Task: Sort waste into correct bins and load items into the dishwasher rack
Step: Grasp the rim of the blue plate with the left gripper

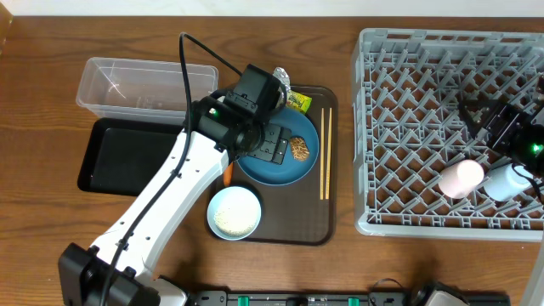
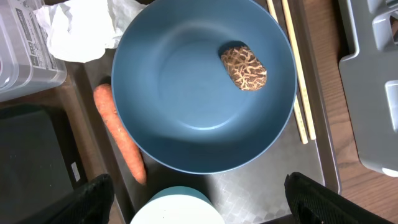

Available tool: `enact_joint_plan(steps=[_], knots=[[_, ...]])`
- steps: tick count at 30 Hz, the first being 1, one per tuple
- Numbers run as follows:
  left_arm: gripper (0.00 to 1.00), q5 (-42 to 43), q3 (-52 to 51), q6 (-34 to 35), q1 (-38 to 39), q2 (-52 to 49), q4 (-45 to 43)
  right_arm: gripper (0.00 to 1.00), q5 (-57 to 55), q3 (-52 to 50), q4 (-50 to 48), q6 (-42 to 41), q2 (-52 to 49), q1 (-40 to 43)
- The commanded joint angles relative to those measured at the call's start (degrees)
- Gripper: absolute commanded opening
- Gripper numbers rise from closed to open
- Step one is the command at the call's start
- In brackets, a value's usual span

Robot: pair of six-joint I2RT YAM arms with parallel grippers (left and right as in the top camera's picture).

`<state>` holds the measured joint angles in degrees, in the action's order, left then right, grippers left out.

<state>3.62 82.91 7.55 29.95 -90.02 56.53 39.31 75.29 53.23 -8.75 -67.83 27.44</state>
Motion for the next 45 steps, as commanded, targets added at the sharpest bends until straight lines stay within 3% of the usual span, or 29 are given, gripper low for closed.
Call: enact_joint_plan(steps=[1, 20, 28, 37, 45], knots=[[0.88, -0.8, -0.3, 0.7, 0.0, -0.7, -0.1, 0.74, -0.3, 0.8, -0.4, -0.6, -0.1, -0.9], [0.81, -0.4, -2.6, 0.7, -0.7, -7.7, -2.4, 0.76, -3.3, 0.8, -1.1, -0.6, -0.1, -0.9], [0.79, 0.5, -2.6, 9.6, -7.8, -7.7, 1.9, 0.81, -3.3, 0.8, -1.1, -0.6, -0.1, -0.9], [0.74, 1.7, -2.6, 9.7, -11.0, -7.7, 2.8, 0.8, -3.3, 0.8, -1.2, -0.4, -0.1, -0.9], [0.74, 3.5, -3.0, -0.5, -5.3, -8.5, -5.7, 0.8, -3.3, 0.8, -1.0, -0.3, -0.1, -0.9]])
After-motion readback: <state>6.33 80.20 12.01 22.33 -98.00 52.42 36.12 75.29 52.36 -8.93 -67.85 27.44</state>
